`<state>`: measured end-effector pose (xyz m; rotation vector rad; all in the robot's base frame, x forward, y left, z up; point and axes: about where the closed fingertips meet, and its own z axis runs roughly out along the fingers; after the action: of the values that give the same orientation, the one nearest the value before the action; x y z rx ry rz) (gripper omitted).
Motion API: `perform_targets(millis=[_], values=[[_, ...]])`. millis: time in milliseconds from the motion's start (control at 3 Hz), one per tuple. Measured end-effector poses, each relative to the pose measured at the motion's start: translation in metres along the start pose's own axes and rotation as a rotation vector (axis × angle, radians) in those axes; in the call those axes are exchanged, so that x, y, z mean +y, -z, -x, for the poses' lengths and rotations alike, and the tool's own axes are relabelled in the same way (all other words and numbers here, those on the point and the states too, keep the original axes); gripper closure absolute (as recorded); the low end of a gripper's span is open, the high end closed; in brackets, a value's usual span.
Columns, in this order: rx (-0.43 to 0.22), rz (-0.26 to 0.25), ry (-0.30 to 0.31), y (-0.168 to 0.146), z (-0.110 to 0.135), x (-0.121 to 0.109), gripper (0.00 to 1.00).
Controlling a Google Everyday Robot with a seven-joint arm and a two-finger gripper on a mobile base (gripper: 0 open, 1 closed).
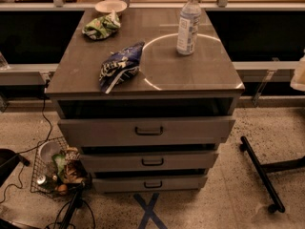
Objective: Open bottom drawer
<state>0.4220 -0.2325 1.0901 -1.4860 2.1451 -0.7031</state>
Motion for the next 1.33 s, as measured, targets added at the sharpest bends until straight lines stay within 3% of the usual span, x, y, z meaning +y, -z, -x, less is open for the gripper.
perform_targets(millis=[667,1000,1333], values=[[-0.001,0.008,0.005,-0.002,-0.001,0.004,0.03],[-0.004,0.049,0.024,-0.011,-0.004,0.021,0.26],[-0.025,0.095,0.02,-0.023,-0.015,0.052,0.49]])
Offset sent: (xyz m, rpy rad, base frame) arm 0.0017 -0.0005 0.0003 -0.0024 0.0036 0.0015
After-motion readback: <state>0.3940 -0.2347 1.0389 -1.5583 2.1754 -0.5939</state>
